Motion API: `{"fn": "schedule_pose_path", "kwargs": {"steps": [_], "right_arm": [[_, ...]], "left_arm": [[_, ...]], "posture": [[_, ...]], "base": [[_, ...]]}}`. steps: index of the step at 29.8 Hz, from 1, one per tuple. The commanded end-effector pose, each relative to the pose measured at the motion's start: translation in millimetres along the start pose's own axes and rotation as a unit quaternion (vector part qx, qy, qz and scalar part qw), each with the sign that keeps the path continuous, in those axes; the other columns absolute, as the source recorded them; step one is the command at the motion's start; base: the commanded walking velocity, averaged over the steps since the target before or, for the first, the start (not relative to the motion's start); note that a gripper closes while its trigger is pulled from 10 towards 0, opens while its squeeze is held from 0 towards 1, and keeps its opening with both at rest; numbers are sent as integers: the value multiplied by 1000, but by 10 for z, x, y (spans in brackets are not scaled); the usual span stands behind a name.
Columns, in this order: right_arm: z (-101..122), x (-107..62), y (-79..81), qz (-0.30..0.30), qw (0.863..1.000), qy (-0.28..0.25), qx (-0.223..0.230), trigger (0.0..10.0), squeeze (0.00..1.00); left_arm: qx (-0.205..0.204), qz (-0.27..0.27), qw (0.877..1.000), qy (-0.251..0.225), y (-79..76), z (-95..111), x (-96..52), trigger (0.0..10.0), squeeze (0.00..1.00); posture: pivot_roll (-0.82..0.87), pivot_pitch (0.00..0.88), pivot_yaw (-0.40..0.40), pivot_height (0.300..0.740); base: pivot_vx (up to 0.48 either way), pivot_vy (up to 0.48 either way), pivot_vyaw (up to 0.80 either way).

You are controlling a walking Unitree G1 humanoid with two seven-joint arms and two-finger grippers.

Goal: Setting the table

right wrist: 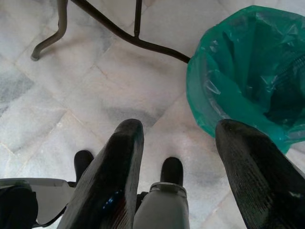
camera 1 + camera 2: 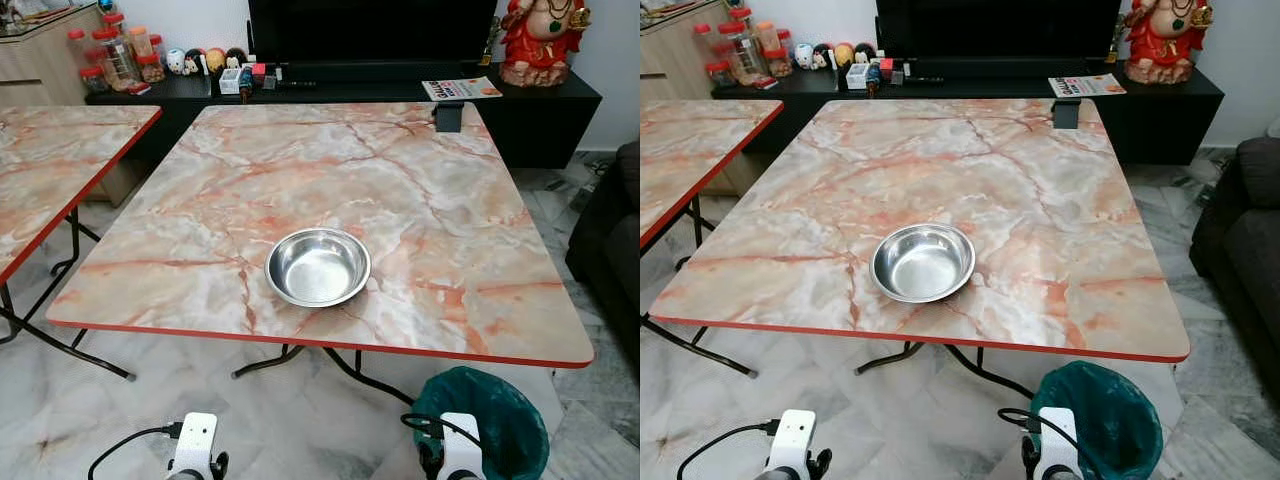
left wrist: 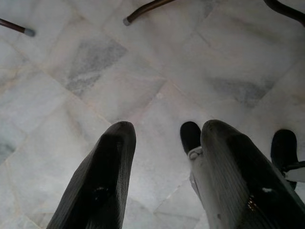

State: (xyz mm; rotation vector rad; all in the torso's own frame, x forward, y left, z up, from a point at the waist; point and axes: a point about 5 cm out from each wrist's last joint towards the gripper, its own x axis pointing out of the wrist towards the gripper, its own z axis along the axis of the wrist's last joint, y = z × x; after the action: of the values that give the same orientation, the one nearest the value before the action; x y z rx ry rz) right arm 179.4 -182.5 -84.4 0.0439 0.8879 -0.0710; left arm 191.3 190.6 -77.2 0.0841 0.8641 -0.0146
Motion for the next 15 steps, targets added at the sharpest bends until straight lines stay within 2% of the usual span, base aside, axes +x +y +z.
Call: {"fn": "schedule_pose_path", "kwargs": {"steps": [1,7,10,15], "right_arm": [[42,13,31,4,1000,-5,4,10000,0],[57,18,66,7,1000,-7,9,10000,0],[36,14,72,6,1000,-4,8,10000,0],[14,9,69,-1,999,-3,32,10000,0]], "left_arm": [[4,2,1000,13,21,-47,-9,10000,0],[-10,5,1000,15,50,-57,-13,10000,0],[-20,12,1000,14,72,-53,-13,10000,0],[-22,15,999,20,101,-89,-25,10000,0]], "posture": [[-48,0,42,740],[-34,0,49,740],[-29,0,51,740],[-26,0,65,740]], "base": [[0,0,0],[0,0,0],[0,404,0],[0,480,0]]}}
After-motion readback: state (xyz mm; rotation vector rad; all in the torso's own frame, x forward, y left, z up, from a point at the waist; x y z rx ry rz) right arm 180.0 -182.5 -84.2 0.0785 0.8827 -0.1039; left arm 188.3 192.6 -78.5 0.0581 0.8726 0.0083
